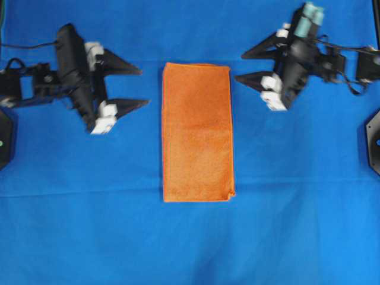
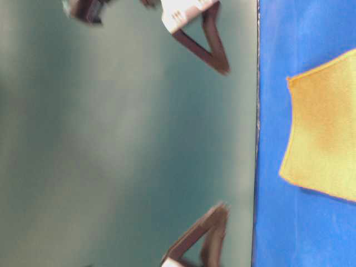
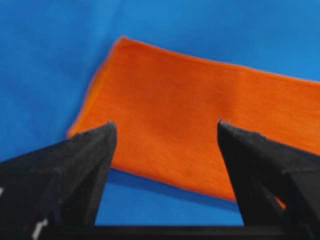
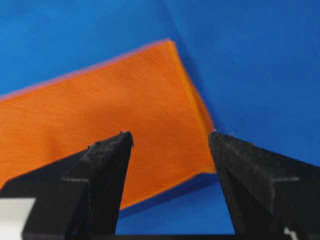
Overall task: Fold the orange towel.
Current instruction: 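Move both grippers to the strip's top corners and grasp them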
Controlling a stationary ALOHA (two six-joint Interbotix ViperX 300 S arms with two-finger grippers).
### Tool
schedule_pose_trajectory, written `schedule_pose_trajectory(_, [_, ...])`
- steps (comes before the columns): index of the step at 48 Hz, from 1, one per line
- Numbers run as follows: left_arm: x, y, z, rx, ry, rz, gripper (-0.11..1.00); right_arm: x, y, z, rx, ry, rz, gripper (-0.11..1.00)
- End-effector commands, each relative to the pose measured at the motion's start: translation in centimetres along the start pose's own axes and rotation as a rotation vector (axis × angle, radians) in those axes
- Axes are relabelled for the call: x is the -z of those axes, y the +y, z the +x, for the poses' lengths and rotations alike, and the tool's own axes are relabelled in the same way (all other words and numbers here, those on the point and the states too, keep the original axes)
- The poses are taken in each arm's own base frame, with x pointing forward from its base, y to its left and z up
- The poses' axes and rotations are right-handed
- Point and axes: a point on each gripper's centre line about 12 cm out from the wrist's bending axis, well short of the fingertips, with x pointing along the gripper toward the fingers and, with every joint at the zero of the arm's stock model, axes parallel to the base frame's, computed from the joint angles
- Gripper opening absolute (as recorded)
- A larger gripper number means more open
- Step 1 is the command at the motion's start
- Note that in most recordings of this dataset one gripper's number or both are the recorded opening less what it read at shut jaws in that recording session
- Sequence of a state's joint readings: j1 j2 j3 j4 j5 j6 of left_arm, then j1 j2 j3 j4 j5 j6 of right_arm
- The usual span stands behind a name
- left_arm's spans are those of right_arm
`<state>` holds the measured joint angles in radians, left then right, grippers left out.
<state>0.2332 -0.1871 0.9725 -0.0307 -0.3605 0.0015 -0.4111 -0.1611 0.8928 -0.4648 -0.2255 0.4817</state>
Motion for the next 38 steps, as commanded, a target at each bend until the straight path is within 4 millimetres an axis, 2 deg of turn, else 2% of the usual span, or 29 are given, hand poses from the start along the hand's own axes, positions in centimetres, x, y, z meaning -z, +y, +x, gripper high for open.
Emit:
schedule_pose_trajectory(1, [-0.2,1.5,2.0,-0.040,-0.012,-0.012,0.75,-0.7,-0.9,1.5,0.023,0.011,0.002,0.64])
schedule_pose_trajectory(13, [3.2,4.9,6.2,-0.123,0.064,-0.051,0.75,2.2,-2.5,5.6,0.049,0.127,0.022,0.64])
schedule_pose_trajectory(19, [4.6,5.7,7.9,-0.137,0.102,-0.060,0.75,3.9,-3.2,6.9,0.059,0.180,0.036,0.64])
schedule_pose_trajectory(24, [5.6,5.9,9.4,-0.139,0.128,-0.063,0.75,4.8,-3.4,7.4,0.062,0.205,0.042,0.64])
schedule_pose_trajectory(31, [6.7,6.5,10.3,-0.148,0.167,-0.072,0.73,5.3,-3.4,7.7,0.058,0.213,0.047,0.64])
schedule_pose_trajectory(35, [7.0,6.7,10.3,-0.153,0.187,-0.078,0.69,5.6,-3.2,7.8,0.049,0.211,0.049,0.59])
schedule_pose_trajectory(38, [7.2,6.7,10.3,-0.152,0.204,-0.079,0.60,5.9,-2.9,7.8,0.037,0.209,0.047,0.47])
